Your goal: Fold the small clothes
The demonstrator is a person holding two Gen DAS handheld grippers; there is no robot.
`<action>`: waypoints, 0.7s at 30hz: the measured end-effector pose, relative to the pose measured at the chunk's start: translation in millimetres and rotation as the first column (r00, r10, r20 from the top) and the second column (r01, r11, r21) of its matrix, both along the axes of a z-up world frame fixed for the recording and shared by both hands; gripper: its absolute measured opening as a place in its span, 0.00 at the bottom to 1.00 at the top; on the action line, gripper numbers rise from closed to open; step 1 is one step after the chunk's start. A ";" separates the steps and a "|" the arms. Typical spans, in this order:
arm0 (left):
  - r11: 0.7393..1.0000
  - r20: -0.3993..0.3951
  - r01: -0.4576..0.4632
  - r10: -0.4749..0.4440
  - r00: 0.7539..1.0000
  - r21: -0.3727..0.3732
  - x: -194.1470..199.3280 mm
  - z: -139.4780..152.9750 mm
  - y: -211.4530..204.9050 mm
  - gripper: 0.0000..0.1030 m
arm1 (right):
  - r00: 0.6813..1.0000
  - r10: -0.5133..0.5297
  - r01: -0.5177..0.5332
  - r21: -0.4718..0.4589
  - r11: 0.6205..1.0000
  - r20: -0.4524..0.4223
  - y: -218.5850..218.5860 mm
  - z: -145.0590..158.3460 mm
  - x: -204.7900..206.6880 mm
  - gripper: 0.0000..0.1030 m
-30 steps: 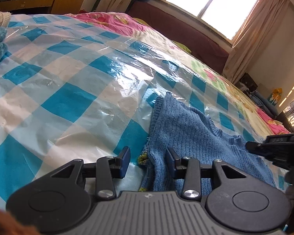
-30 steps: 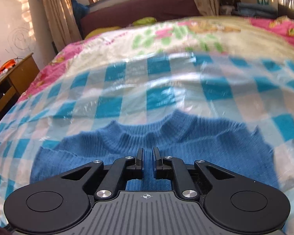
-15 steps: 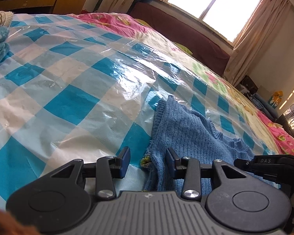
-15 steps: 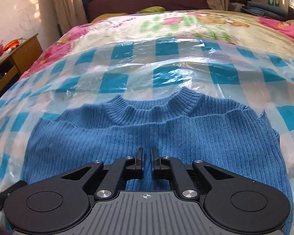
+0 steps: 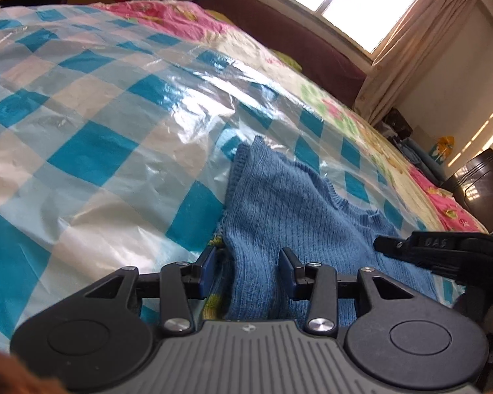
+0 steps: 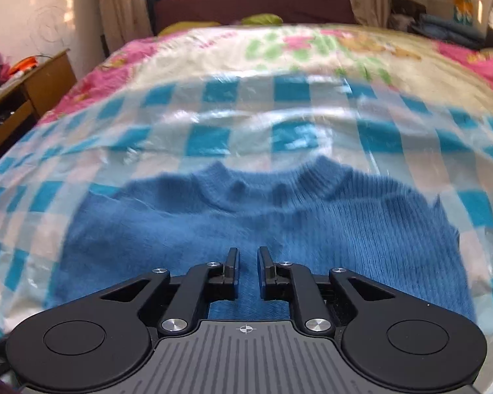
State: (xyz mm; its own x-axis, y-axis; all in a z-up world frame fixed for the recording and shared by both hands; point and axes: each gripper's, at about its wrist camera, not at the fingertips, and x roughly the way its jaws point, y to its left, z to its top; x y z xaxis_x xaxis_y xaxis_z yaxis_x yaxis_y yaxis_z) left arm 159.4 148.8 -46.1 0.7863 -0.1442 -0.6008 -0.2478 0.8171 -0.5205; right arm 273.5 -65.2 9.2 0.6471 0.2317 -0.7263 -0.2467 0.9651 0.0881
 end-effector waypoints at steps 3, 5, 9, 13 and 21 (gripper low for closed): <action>1.000 0.000 0.002 -0.002 1.000 -0.023 -1.2 0.3 3.3 0.44 | 1.000 0.025 -0.025 -0.018 1.000 0.004 7.2 5.7 -5.6 0.15; 0.999 -0.005 0.007 -0.008 1.000 -0.032 -1.2 -0.4 4.2 0.44 | 1.000 0.027 -0.028 -0.039 0.999 -0.015 11.7 -0.2 -5.6 0.16; 0.999 -0.010 0.009 -0.009 1.000 -0.032 -1.7 -0.8 3.6 0.44 | 0.996 -0.005 0.000 -0.053 0.999 -0.088 15.7 -15.9 1.1 0.16; 0.999 -0.003 0.006 -0.006 1.000 -0.046 -2.6 0.2 5.5 0.45 | 0.998 0.025 -0.028 -0.051 0.998 -0.056 23.0 -2.5 -3.0 0.17; 0.999 -0.016 0.020 -0.021 1.000 -0.035 -2.0 -0.2 1.5 0.45 | 0.993 0.072 -0.081 -0.096 0.992 -0.091 44.0 -10.4 2.6 0.21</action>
